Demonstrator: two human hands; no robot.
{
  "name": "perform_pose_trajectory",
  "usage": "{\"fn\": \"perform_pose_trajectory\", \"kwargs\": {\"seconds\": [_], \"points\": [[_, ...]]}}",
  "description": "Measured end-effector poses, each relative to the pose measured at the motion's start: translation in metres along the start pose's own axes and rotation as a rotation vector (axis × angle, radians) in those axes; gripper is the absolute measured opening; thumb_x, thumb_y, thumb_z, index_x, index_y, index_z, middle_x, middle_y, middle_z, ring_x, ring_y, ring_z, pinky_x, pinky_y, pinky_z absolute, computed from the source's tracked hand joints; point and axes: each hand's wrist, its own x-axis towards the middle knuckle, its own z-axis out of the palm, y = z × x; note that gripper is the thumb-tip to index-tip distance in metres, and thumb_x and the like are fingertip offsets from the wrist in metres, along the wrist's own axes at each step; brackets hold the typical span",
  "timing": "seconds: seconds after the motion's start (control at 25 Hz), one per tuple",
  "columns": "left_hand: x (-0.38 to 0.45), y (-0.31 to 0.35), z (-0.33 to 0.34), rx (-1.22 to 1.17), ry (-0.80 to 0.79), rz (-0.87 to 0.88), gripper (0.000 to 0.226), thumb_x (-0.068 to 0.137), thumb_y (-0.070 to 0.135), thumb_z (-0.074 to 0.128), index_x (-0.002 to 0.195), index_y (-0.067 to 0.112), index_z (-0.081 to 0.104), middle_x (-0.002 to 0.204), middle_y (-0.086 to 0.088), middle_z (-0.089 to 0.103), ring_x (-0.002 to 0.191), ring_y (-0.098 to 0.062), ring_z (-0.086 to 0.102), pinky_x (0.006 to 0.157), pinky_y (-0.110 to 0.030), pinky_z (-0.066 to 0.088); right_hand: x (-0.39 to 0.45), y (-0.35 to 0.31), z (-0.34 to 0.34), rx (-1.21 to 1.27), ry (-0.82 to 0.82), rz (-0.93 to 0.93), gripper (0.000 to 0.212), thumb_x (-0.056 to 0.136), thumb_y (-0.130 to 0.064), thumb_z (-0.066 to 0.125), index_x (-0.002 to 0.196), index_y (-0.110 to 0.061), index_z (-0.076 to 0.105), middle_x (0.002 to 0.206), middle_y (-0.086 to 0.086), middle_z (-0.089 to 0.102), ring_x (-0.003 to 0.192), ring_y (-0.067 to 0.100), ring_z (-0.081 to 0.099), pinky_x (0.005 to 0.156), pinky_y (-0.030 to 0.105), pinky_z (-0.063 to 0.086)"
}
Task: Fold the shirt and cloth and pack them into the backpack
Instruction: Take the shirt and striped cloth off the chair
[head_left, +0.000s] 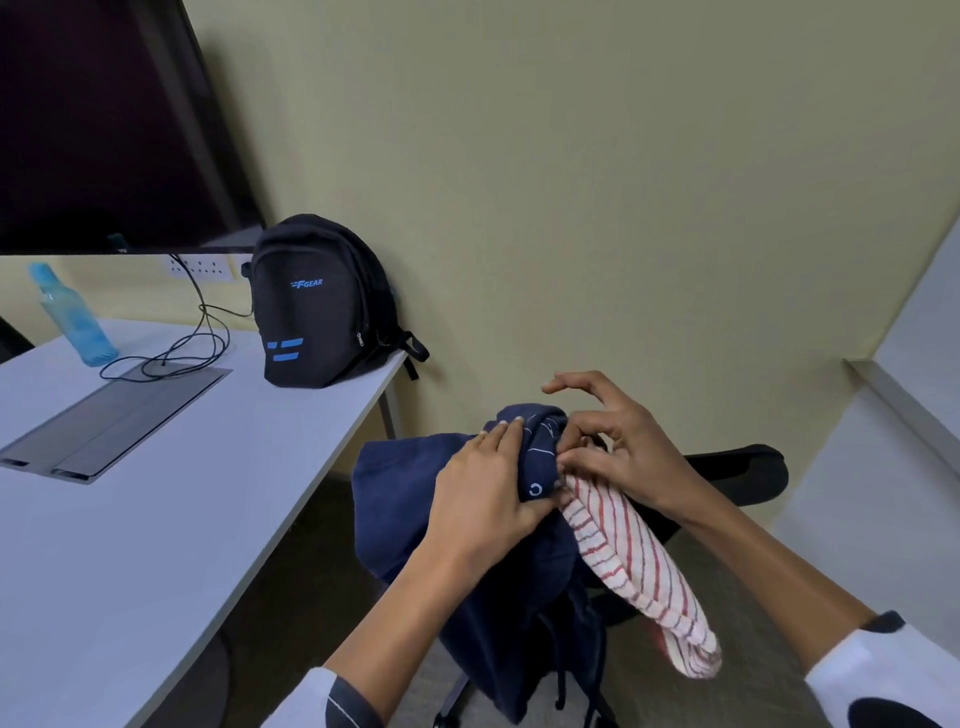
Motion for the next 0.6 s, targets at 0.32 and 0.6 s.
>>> {"fn": "perform_pose_trajectory", "kwargs": {"seconds": [0.32,0.6], "points": [[-0.002,0.002,-0.008,0.049,0.029,0.019,0.049,0.084,0.021,0.056,0.132,0.021,0.045,0.124,0.001,0.06,0.106,-0.029,0.057,0.073,-0.037,0.044,0.009,0.021,0.005,0.163,-0.44,0.311,0.123,0.054,-0.026,0.088,0.147,-0.04,0.008,0.15,-0.026,0.017,0.139,-0.009,0.019,0.116,0.022,0.021],[0.005,-0.006,-0.015,0.074,0.213,0.062,0.048,0.072,0.012,0.065,0.119,0.016,0.059,0.102,-0.004,0.07,0.082,-0.035,0.064,0.058,-0.038,0.043,0.04,0.016,0.013,0.111,-0.44,0.172,0.085,0.061,-0.022,0.085,0.136,-0.034,0.047,0.127,-0.014,0.06,0.124,0.006,0.051,0.103,0.026,0.039]]}}
